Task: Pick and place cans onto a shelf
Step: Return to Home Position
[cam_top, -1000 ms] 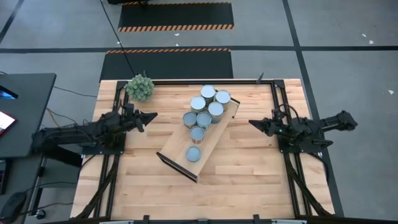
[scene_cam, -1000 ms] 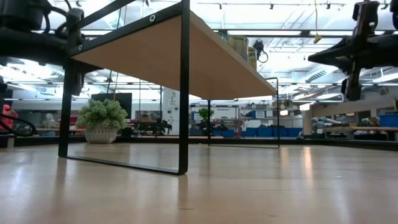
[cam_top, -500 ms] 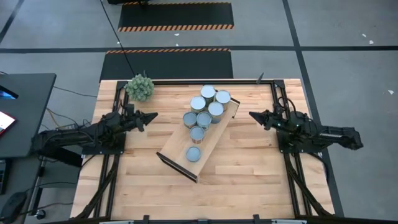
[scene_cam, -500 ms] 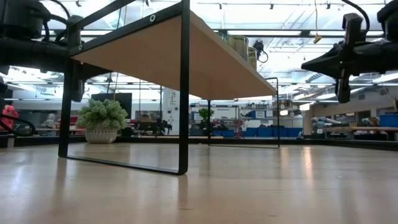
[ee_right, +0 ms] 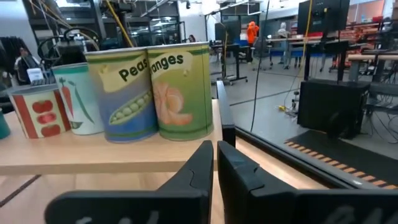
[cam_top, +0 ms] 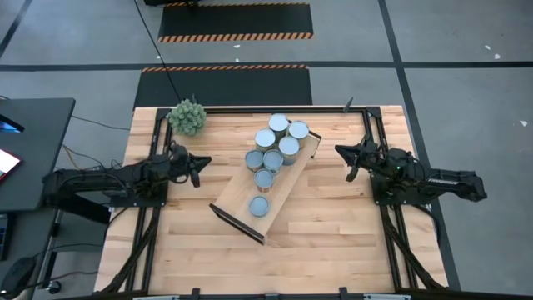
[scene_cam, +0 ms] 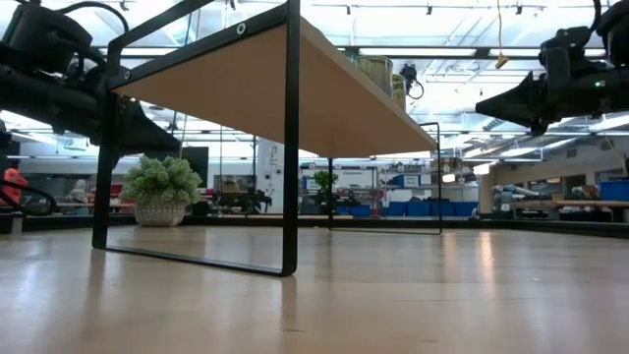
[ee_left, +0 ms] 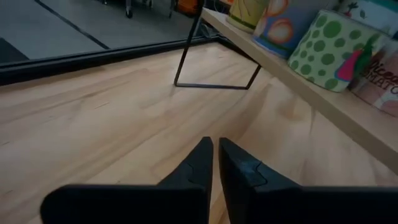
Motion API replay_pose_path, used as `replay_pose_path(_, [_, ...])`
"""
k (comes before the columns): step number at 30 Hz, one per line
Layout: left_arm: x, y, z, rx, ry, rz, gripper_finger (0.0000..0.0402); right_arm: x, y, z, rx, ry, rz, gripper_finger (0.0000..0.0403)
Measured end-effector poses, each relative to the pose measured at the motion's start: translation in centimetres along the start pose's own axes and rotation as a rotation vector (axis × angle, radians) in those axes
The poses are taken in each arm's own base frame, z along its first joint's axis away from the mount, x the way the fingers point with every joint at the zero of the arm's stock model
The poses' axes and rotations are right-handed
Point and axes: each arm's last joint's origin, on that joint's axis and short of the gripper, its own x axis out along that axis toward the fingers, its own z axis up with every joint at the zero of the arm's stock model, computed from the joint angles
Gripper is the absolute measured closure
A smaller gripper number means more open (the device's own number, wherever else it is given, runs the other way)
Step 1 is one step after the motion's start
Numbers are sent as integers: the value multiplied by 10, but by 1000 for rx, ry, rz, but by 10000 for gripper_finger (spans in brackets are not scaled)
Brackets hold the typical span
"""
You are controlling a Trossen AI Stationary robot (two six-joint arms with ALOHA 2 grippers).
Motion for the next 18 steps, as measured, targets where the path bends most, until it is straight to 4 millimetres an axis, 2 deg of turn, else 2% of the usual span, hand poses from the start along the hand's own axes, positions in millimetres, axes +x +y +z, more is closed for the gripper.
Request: replay_pose_path(18, [0,0,0,-4,1,-1,372,0,0,1,-2,-8,0,374])
